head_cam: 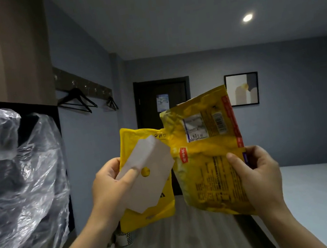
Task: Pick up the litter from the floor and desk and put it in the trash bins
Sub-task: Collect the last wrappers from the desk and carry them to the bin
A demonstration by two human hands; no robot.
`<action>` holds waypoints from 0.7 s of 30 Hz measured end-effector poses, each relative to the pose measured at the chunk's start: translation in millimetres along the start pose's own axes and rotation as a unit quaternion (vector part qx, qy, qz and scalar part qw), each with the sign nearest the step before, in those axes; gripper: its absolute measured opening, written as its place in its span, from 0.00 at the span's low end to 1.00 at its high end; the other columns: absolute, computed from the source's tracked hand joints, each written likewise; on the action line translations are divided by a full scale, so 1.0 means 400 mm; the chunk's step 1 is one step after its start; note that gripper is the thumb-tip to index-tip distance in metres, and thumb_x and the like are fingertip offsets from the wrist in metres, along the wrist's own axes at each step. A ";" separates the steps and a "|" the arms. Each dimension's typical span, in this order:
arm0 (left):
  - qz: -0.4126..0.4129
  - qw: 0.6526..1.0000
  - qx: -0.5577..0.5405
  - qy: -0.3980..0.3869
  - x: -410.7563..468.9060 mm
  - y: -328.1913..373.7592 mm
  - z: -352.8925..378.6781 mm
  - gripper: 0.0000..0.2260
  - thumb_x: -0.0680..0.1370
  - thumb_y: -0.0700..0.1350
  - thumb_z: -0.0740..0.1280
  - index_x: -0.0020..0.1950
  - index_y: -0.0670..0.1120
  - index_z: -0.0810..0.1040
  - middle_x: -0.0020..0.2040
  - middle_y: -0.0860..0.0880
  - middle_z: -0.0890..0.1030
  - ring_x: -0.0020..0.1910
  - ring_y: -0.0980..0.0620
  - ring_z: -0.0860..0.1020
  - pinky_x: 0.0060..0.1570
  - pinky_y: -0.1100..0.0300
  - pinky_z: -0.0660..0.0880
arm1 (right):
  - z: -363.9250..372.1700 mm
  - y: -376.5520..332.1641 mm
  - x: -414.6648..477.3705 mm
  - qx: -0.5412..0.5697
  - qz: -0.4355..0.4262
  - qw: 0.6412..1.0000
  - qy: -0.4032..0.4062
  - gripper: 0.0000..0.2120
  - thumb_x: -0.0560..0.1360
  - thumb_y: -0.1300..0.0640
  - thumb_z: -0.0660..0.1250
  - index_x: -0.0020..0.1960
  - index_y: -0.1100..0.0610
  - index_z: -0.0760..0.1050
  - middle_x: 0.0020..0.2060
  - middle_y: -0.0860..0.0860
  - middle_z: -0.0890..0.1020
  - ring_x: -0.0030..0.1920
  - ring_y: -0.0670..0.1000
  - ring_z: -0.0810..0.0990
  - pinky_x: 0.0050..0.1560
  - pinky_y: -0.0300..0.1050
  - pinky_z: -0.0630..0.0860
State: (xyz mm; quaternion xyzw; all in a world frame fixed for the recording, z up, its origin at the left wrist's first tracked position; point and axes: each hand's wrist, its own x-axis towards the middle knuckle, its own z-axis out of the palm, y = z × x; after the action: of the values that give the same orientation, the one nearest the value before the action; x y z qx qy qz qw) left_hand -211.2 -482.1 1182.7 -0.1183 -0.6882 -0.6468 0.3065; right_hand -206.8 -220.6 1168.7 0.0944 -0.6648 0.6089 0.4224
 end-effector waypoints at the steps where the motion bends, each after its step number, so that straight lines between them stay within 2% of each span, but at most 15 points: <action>1: -0.005 1.000 0.011 0.007 0.032 -0.026 0.026 0.11 0.64 0.54 0.71 0.43 0.50 0.81 0.40 0.48 0.84 0.40 0.46 0.83 0.35 0.46 0.79 | 0.011 0.042 0.039 0.005 0.003 1.000 -0.002 0.04 0.74 0.53 0.69 0.45 0.53 0.76 0.40 0.51 0.83 0.43 0.53 0.84 0.44 0.56 0.82; 3: -0.012 0.999 0.031 0.024 0.097 -0.072 0.075 0.09 0.65 0.52 0.70 0.42 0.51 0.81 0.39 0.49 0.84 0.40 0.47 0.83 0.36 0.43 0.79 | 0.037 0.122 0.117 0.014 0.009 1.000 -0.006 0.05 0.74 0.53 0.69 0.44 0.53 0.76 0.39 0.50 0.84 0.42 0.51 0.84 0.41 0.53 0.82; 6: -0.014 0.998 0.051 0.044 0.188 -0.144 0.135 0.07 0.65 0.52 0.69 0.41 0.53 0.80 0.39 0.50 0.85 0.39 0.46 0.83 0.37 0.42 0.79 | 0.085 0.236 0.226 0.023 0.008 0.999 -0.021 0.04 0.74 0.52 0.70 0.44 0.51 0.76 0.38 0.47 0.84 0.40 0.45 0.84 0.36 0.41 0.81; 8: -0.023 0.997 0.059 0.051 0.246 -0.195 0.162 0.06 0.65 0.52 0.69 0.40 0.54 0.80 0.39 0.50 0.85 0.38 0.48 0.83 0.37 0.43 0.79 | 0.122 0.311 0.283 0.025 0.006 0.999 -0.030 0.03 0.74 0.53 0.70 0.43 0.51 0.76 0.38 0.46 0.84 0.40 0.43 0.84 0.34 0.36 0.80; 12: -0.028 0.993 0.084 0.078 0.357 -0.310 0.190 0.07 0.65 0.51 0.70 0.39 0.50 0.80 0.37 0.50 0.84 0.36 0.49 0.83 0.34 0.48 0.79 | 0.207 0.458 0.369 0.018 0.014 0.999 -0.043 0.04 0.74 0.54 0.70 0.43 0.52 0.76 0.38 0.48 0.84 0.39 0.43 0.83 0.34 0.38 0.80; 16: -0.023 0.989 0.112 0.091 0.495 -0.452 0.189 0.03 0.72 0.45 0.72 0.41 0.48 0.79 0.38 0.50 0.83 0.38 0.49 0.82 0.30 0.54 0.77 | 0.322 0.600 0.452 0.015 0.022 0.998 -0.053 0.03 0.74 0.54 0.70 0.43 0.52 0.77 0.38 0.47 0.84 0.39 0.44 0.84 0.36 0.42 0.80; 21: -0.023 0.985 0.140 0.096 0.688 -0.631 0.162 0.03 0.72 0.44 0.71 0.41 0.47 0.79 0.38 0.49 0.82 0.40 0.49 0.81 0.30 0.56 0.74 | 0.511 0.752 0.551 0.011 0.036 0.997 -0.061 0.03 0.74 0.56 0.70 0.43 0.52 0.77 0.38 0.48 0.84 0.40 0.44 0.84 0.38 0.43 0.80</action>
State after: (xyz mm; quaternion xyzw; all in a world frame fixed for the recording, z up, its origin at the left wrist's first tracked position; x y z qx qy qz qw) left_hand -585.7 -518.1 1136.3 0.0045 -0.7420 -0.5595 0.3694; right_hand -628.2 -244.1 1118.3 0.1119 -0.6859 0.6238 0.3576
